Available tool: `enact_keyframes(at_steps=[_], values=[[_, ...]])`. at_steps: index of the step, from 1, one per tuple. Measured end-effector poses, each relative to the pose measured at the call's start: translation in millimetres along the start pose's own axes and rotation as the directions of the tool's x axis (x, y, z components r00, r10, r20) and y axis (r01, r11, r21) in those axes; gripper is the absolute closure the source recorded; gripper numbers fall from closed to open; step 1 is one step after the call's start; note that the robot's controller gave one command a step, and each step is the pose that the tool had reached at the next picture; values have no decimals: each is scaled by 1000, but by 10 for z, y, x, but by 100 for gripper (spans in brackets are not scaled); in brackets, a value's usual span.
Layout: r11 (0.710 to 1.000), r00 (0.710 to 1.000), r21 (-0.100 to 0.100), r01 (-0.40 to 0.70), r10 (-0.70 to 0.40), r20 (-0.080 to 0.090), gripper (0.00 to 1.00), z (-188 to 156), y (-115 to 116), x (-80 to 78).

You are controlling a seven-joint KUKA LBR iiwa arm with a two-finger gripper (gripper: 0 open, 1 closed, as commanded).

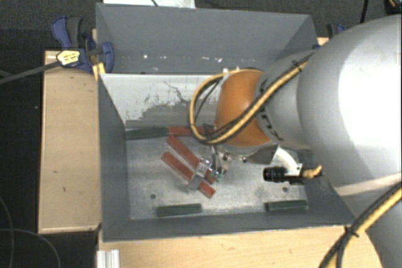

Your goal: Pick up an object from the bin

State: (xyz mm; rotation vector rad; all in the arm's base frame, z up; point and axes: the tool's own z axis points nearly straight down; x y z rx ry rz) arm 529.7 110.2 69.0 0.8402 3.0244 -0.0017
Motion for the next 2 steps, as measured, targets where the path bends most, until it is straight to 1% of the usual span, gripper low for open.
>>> enact_keyframes(at_steps=[1, 2], values=[[1000, 1000, -2, 2, -2, -1, 100, -18, 15, 8], [999, 999, -7, 51, -51, 4, 100, -1860, -27, 265]])
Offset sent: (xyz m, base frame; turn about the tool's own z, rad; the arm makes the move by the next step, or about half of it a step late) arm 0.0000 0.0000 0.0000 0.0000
